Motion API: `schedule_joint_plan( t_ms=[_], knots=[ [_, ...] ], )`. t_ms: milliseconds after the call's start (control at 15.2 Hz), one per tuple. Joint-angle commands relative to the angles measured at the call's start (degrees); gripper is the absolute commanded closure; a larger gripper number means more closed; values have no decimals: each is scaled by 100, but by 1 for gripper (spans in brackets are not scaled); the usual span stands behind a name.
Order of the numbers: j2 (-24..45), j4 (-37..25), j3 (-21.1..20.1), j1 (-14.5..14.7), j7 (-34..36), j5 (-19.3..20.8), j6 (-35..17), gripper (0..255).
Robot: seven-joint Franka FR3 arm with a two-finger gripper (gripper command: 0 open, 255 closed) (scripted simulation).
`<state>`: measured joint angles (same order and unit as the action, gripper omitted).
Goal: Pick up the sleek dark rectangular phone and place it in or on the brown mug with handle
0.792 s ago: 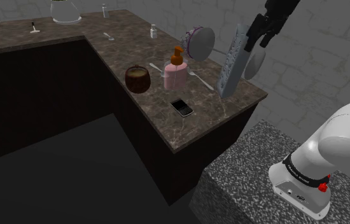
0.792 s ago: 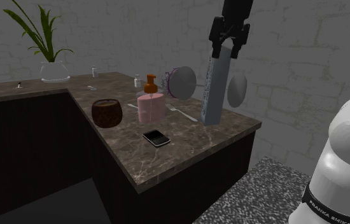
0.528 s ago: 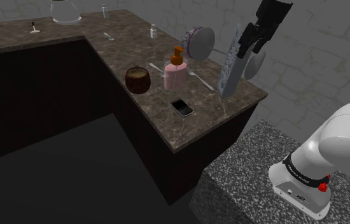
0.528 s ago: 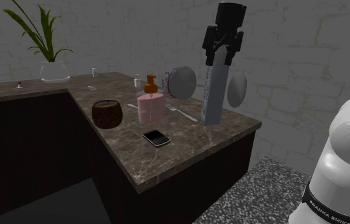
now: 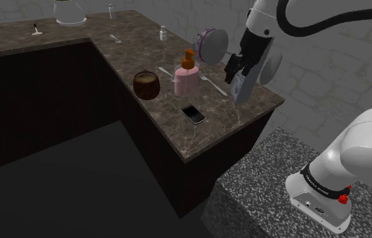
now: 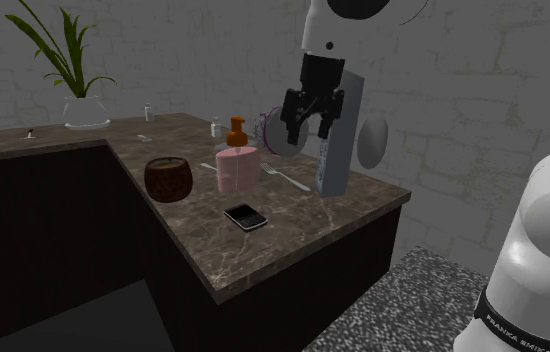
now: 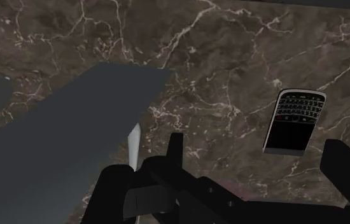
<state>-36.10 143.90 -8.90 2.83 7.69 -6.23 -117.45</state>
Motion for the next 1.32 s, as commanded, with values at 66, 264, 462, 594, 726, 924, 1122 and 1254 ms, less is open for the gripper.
schedule_joint_plan(
  t_ms=[66, 264, 462, 594, 726, 924, 1122, 1254],
  knots=[
    [457, 75, -287, 75, 207, -28, -617, 0],
    [963, 110, -559, 106, 416, 17, -1222, 0],
    [1534, 69, -843, 94, 676, 155, -1806, 0],
    [1946, 0, -1037, 59, 895, 322, -2176, 0],
    [2382, -104, -1228, 7, 1165, 571, -2522, 0],
    [2758, -182, -1353, -43, 1416, 842, -2815, 0],
    [2990, -158, -1380, -91, 1537, 1010, -3052, 0],
    [3152, -151, -1394, -123, 1630, 1141, -3206, 0]
  ],
)
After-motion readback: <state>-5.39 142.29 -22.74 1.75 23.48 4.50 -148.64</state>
